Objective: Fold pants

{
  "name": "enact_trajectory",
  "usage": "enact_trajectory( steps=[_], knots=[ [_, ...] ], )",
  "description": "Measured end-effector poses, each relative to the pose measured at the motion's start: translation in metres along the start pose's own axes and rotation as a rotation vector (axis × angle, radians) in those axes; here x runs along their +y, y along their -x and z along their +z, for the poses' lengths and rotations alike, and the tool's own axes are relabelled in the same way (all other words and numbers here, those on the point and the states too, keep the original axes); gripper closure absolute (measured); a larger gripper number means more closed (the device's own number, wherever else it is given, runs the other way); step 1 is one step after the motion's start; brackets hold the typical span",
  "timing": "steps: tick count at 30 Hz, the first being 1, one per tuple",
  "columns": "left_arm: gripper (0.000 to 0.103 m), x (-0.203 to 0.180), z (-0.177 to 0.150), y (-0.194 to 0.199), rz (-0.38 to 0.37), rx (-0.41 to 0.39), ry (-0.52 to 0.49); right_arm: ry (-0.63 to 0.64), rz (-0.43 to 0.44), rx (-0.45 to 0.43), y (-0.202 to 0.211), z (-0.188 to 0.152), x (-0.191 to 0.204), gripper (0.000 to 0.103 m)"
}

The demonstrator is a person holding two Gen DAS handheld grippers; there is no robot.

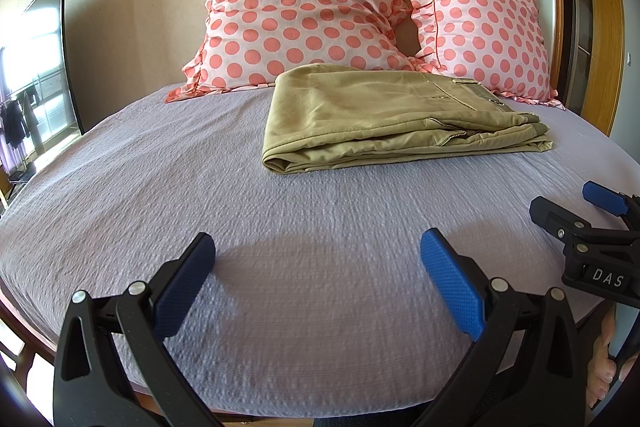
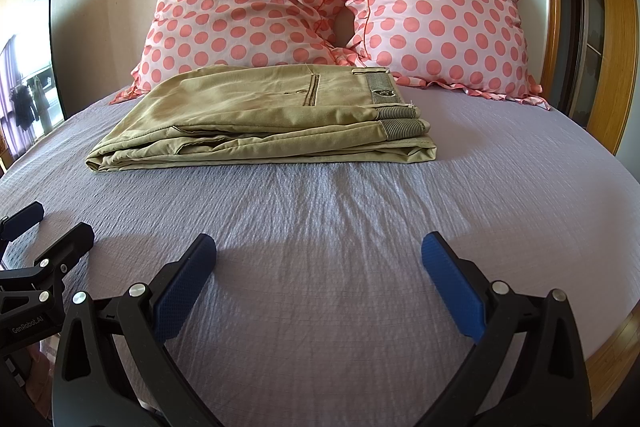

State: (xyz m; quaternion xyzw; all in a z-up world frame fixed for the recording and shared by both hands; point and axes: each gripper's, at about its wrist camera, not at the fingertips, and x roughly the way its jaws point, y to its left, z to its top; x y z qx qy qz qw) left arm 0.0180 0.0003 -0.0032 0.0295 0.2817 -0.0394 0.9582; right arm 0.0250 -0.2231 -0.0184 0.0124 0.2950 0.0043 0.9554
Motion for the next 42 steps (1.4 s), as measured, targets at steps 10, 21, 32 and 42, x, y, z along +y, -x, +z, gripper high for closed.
enact_trajectory(
  steps=[10, 21, 32, 42],
  knots=[
    [0.002, -0.001, 0.005, -0.001, -0.007, 0.046, -0.006, -0.001, -0.001, 0.0, 0.0, 0.0, 0.0, 0.001],
    [0.002, -0.001, 0.011, -0.003, 0.004, 0.074, 0.007, 0.0, 0.0, 0.0, 0.0, 0.0, 0.0, 0.001],
    [0.002, -0.003, 0.011, -0.002, 0.002, 0.065, 0.012, 0.001, 0.001, -0.001, 0.0, 0.0, -0.001, 0.001],
    [0.002, -0.005, 0.009, -0.001, 0.007, 0.046, 0.012, 0.001, 0.001, -0.001, 0.0, 0.0, 0.0, 0.001]
  ],
)
